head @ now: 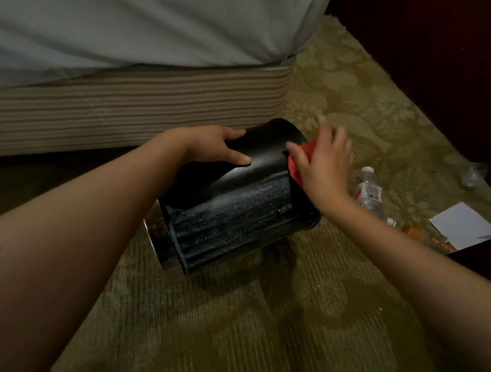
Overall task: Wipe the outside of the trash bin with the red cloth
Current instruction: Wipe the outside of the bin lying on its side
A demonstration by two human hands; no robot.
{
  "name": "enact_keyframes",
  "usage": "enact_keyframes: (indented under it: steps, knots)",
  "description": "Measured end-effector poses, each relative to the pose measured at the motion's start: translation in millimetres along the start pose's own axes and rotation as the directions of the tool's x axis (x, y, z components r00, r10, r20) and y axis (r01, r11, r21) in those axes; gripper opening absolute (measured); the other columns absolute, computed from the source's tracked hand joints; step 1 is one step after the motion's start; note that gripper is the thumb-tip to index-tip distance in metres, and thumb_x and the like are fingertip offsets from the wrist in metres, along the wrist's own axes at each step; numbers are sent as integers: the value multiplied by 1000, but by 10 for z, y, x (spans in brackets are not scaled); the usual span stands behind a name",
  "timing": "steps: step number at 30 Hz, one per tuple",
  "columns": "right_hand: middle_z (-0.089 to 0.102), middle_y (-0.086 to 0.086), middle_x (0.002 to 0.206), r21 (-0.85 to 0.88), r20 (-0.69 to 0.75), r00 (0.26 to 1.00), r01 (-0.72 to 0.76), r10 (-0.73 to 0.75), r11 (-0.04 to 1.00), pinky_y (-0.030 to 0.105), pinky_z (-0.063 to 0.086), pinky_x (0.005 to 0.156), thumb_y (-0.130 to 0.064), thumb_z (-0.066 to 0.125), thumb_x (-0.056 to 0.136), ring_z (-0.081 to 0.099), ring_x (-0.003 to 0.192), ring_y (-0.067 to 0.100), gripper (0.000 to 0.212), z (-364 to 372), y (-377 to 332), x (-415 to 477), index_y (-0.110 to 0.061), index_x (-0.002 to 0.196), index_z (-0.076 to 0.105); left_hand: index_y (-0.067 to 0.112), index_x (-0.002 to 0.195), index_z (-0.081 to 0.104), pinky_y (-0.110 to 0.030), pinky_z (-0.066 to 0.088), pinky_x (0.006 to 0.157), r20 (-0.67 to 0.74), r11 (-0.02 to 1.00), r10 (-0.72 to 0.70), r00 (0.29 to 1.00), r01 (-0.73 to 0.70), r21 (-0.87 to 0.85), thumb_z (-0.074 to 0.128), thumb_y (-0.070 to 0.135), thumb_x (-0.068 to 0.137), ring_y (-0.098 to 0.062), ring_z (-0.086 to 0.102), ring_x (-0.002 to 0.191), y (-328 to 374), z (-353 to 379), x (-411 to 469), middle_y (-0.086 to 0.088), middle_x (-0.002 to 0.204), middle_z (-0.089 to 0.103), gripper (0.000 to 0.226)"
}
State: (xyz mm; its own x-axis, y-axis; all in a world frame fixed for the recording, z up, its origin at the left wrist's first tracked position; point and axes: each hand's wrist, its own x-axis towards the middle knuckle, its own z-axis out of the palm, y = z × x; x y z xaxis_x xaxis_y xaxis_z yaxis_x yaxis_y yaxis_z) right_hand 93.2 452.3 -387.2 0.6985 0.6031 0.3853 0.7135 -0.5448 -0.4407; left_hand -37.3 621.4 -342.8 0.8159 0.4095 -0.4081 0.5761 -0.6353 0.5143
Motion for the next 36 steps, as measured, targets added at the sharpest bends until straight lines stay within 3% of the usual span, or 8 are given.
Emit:
enact_keyframes:
  steps: [4, 8, 11, 14, 20, 25, 31, 36]
  knots:
    - [45, 12, 125, 151, -49, 999, 17, -10, 988, 38, 36, 97, -35, 62, 86, 44, 116, 29, 54, -93, -267, 444, -14, 132, 44, 31, 147, 21, -33, 14, 117, -6, 1000, 8, 1000, -8, 7, 62, 52, 79, -19, 21, 141, -24, 6, 14, 1, 154, 22, 82]
    - [49, 2, 113, 350, -187, 969, 220, -162, 910, 20, 35, 90, -27, 64, 83, 48, 106, 16, 38, -332, -310, 486, -11, 116, 54, 27, 147, 21, -32, 13, 117, -4, 1000, 24, 1000, -24, -10, 62, 50, 80, -17, 20, 142, -39, 13, 23, 1, 155, 22, 82]
    - [50, 1, 128, 37, 168, 940, 294, -296, 955, 34, 35, 95, -40, 58, 88, 45, 116, 25, 48, -321, -163, 353, -17, 129, 51, 26, 147, 21, -32, 13, 117, -14, 1000, 20, 1000, -20, -12, 63, 50, 79, -17, 20, 142, -28, 12, 10, 1, 155, 22, 83]
    - [27, -2, 152, -340, 304, 873, 473, -381, 813, 52, 21, 104, -55, 45, 89, 25, 135, 30, 59, -251, -11, 247, -27, 140, 38, 26, 147, 22, -29, 15, 116, -22, 1000, 22, 1000, -22, -6, 63, 50, 80, -17, 22, 141, -20, 22, 19, 0, 154, 23, 82]
    - [33, 9, 147, -90, 387, 813, 504, -436, 859, 49, 34, 104, -43, 54, 89, 33, 131, 33, 57, -270, 46, 323, -19, 139, 42, 26, 147, 22, -26, 13, 114, -28, 1000, 25, 999, -26, -13, 63, 49, 80, -16, 21, 141, -16, 21, 17, 1, 154, 23, 82]
    - [46, 10, 137, -102, 367, 742, 632, -561, 769, 51, 42, 87, -35, 68, 81, 45, 112, 38, 56, -411, 232, 0, -21, 132, 53, 27, 147, 22, -32, 11, 118, -24, 1000, 31, 999, -31, -7, 64, 51, 79, -16, 18, 142, -32, 22, 19, 2, 155, 20, 83]
    - [37, 0, 142, -117, 306, 878, 417, -367, 901, 45, 25, 95, -54, 58, 82, 31, 123, 29, 50, -193, 24, 143, -39, 129, 51, 23, 148, 19, -24, 9, 113, -18, 999, 49, 999, -49, 10, 60, 49, 82, -15, 17, 142, -30, 38, 27, 1, 155, 19, 81]
    - [39, 3, 138, -142, 271, 934, 276, -231, 951, 48, 26, 95, -54, 54, 85, 33, 122, 32, 41, 6, -206, 373, -33, 120, 57, 24, 148, 18, -25, 8, 115, 0, 999, 32, 999, -32, 15, 60, 49, 83, -14, 16, 143, -28, 20, 23, 1, 156, 18, 81]
